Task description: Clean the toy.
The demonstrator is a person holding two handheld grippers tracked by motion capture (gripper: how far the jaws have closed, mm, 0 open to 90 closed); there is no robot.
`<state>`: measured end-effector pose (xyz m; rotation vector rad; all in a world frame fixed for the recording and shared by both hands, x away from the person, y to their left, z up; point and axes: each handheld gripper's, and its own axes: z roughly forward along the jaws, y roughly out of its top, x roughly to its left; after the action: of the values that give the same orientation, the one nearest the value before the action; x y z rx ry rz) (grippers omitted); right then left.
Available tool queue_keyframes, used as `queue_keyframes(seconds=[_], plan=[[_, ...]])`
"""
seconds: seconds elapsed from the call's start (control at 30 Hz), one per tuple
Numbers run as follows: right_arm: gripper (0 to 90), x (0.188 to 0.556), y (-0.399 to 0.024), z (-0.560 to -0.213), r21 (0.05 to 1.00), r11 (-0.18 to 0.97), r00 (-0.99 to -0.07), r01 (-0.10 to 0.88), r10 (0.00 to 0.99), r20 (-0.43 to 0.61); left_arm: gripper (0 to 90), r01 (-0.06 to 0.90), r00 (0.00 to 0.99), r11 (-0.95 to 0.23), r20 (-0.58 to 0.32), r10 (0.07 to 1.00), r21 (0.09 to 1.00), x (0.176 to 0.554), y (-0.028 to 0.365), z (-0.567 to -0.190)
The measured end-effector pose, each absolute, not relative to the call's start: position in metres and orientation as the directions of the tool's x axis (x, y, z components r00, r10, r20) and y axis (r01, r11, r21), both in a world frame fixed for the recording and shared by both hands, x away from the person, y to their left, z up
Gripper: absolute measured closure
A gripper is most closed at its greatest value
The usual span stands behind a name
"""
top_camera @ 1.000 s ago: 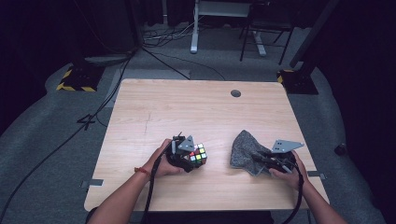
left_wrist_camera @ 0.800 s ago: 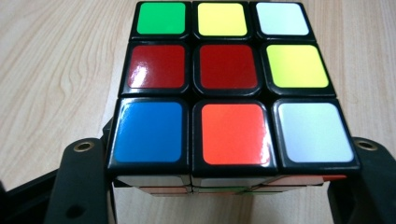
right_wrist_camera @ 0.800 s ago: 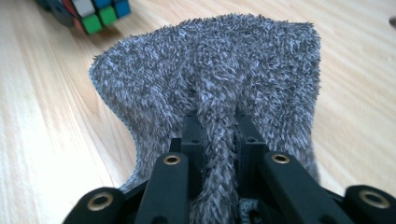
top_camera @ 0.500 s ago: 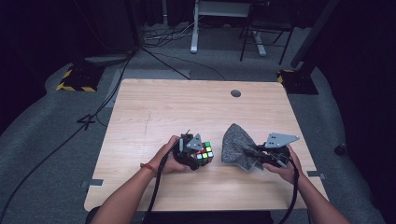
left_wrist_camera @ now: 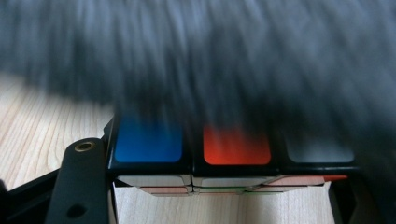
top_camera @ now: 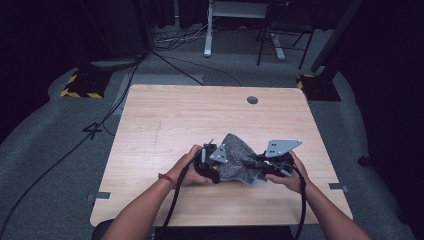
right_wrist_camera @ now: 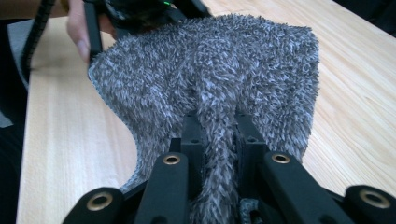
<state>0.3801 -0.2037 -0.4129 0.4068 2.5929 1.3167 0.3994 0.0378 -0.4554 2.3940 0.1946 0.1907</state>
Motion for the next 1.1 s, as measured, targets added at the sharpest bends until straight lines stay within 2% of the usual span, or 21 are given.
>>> queue_keyframes(seconds=[0.3,0.7,0.93,1.1], plan=[[77.8,0.378,-0.180,-0.410,0.772,0.623,-0.932,0.130,0.343,-0.120,34.0,0.094,0.976,-0.743,0.086,0.201,0.663,0.396,0.036,-0.456],[78.8,0.387,-0.196,-0.423,0.718,0.670,-0.891,0.187,0.424,-0.163,34.0,0.089,0.978,-0.723,0.077,0.193,0.685,0.394,0.040,-0.455],[78.8,0.390,-0.211,-0.418,0.737,0.641,-0.871,0.214,0.466,-0.153,34.0,0.082,0.980,-0.724,0.079,0.185,0.685,0.392,0.041,-0.452],[78.8,0.384,-0.204,-0.409,0.773,0.607,-0.887,0.182,0.441,-0.138,34.0,0.064,0.983,-0.738,0.084,0.162,0.672,0.390,0.033,-0.456]])
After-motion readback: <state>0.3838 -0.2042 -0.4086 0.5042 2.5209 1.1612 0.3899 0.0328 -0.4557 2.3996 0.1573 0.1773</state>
